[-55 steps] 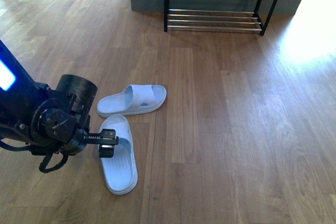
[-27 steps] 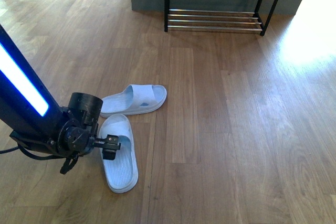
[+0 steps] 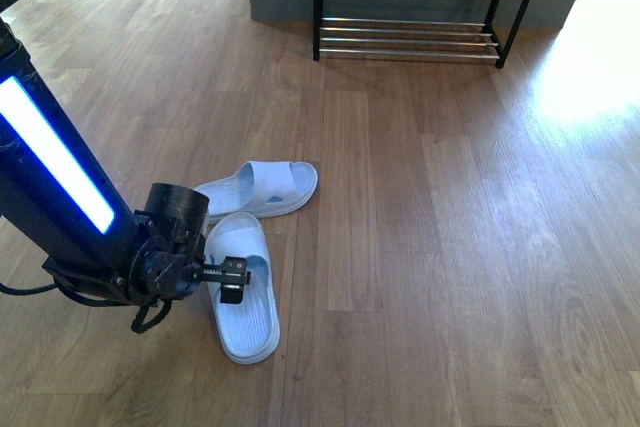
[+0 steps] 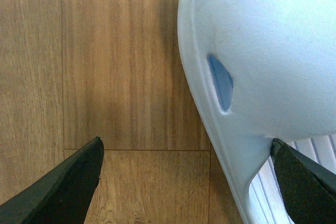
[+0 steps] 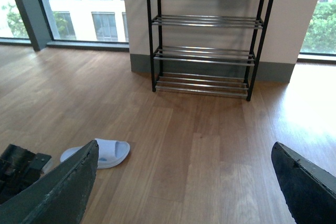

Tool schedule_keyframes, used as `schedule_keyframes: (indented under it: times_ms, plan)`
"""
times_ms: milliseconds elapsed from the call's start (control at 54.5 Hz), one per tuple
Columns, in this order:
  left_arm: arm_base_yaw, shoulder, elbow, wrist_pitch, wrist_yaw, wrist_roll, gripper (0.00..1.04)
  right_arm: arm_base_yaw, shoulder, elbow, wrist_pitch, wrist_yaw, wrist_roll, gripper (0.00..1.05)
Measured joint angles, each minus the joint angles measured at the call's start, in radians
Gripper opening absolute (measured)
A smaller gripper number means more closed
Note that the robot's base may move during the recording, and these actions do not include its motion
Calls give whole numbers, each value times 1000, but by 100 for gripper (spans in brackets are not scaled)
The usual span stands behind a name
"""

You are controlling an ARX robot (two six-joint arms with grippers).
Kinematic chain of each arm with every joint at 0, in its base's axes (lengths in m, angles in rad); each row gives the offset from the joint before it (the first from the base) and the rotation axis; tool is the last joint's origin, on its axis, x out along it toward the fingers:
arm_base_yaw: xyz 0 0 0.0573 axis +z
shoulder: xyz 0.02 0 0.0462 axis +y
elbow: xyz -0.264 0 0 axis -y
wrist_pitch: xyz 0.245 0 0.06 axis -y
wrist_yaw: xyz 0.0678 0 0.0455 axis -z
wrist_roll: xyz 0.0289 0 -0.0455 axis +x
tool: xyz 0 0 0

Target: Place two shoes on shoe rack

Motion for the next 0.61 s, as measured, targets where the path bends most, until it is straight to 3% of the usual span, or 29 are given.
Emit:
schedule_keyframes:
  times_ms: [147,605]
  plan:
    - [-12,-50,-67,1,125,-32,95,0,0,0,0,0,0,95]
    - [-45,-132,-151,20,146,-82,95,0,0,0,0,0,0,95]
